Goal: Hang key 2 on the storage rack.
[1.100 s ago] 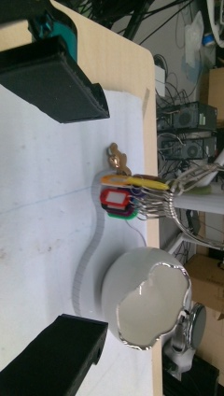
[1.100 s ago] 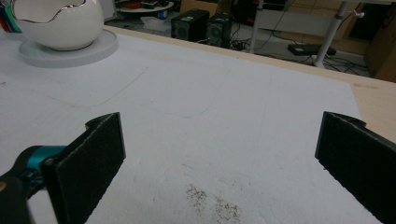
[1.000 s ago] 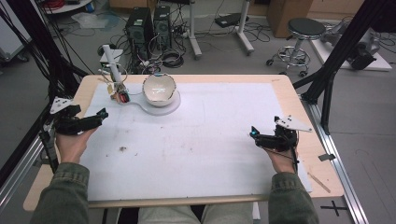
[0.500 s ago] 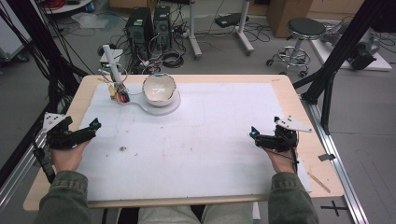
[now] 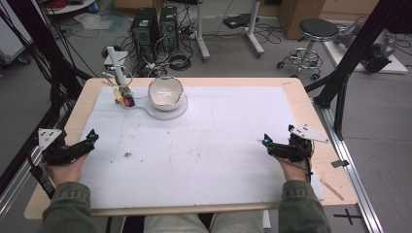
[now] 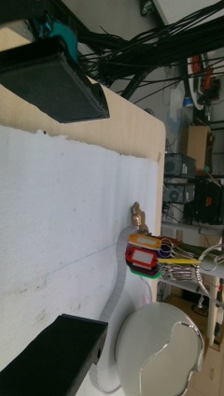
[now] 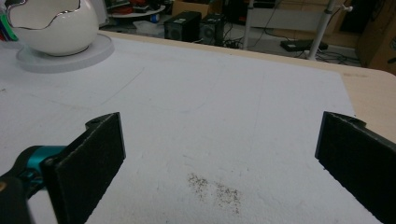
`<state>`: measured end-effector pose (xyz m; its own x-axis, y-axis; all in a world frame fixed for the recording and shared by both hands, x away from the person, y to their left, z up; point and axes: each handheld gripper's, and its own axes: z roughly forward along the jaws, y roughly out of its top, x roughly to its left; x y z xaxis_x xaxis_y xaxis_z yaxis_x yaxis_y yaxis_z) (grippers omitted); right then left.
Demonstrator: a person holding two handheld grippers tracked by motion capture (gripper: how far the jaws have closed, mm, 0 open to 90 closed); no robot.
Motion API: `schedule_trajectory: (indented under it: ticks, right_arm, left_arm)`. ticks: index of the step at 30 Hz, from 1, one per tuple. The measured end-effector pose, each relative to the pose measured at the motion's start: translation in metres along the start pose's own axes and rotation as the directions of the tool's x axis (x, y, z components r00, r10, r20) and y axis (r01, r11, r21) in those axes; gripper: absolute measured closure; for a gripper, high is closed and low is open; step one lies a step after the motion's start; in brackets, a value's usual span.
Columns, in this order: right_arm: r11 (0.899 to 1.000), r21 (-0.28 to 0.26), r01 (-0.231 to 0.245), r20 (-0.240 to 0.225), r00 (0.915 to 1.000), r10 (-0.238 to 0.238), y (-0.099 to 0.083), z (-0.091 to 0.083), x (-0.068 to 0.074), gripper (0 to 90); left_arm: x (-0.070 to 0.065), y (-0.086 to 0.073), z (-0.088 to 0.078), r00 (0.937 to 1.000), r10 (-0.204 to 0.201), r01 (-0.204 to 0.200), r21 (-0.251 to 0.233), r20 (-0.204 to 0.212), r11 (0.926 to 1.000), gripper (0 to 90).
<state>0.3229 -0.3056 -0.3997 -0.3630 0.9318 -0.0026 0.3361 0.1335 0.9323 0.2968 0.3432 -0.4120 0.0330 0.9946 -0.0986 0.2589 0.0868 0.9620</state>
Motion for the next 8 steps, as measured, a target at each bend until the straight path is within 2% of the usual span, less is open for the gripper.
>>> schedule_trajectory:
  ticks: [2,8]
  right_arm:
    - [1.0,0.0,0.008,0.0,1.0,-0.008,0.0,0.0008,0.0006,0.7]
    - [1.0,0.006,0.022,-0.003,0.9998,-0.022,0.0,0.0022,0.0029,0.7]
  left_arm:
    - [-0.0001,0.0,-0.0003,1.0,-0.01,0.01,-0.006,0.002,0.9999,1.6]
    - [-0.002,0.0001,-0.0004,0.9998,-0.001,0.001,-0.006,0.02,1.0,1.6]
